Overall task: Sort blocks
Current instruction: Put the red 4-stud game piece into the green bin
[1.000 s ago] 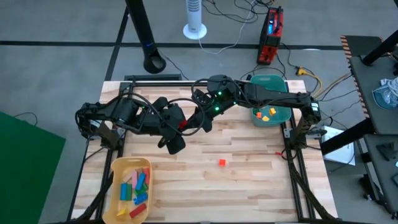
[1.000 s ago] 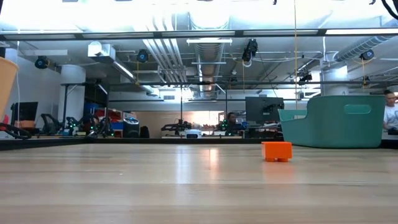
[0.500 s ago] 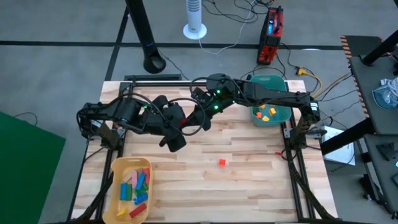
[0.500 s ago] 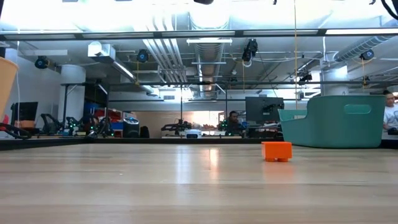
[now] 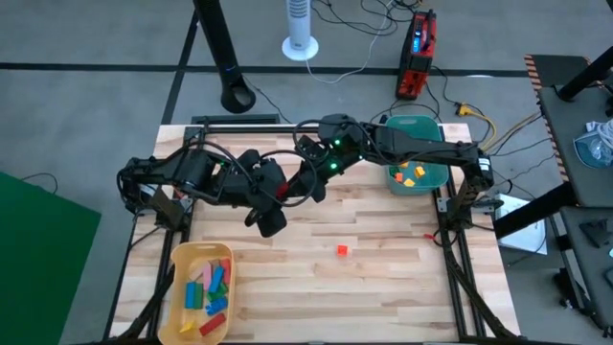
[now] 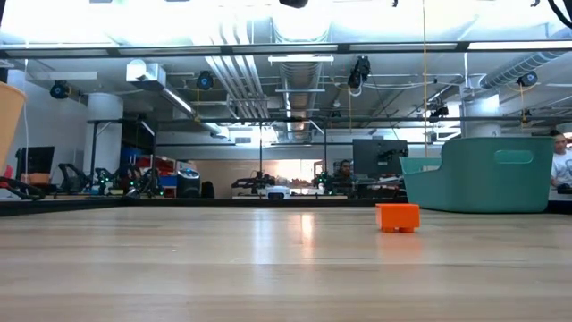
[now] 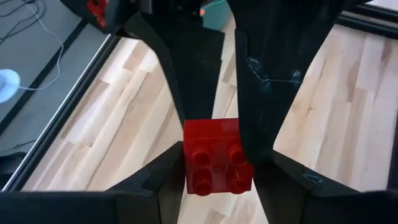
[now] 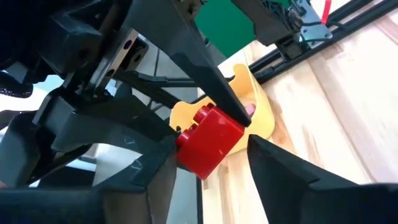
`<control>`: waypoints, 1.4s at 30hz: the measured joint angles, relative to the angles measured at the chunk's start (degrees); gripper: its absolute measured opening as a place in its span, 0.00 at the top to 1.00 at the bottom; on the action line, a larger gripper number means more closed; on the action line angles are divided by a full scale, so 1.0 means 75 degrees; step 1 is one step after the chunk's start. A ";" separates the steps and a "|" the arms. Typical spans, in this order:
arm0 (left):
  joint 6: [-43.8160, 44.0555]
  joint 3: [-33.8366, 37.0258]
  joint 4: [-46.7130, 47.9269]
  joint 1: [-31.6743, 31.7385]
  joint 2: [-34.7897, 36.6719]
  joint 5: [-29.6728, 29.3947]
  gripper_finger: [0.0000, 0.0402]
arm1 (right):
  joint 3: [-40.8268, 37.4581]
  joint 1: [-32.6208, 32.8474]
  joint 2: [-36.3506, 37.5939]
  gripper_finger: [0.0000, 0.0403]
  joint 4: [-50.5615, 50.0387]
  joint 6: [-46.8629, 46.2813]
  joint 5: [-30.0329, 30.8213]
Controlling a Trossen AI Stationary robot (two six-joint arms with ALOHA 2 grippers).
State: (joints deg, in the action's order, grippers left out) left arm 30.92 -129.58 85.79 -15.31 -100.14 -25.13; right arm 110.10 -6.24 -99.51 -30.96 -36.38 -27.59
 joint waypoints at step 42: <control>-0.0654 0.0115 0.0015 -0.0067 -0.0124 0.0218 0.62 | 0.0067 0.0105 0.0003 0.25 -0.0416 -0.1297 -0.0347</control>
State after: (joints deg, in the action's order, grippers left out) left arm 26.02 -128.71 85.90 -15.81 -101.07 -23.49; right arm 110.60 -5.45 -99.48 -34.08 -46.11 -30.19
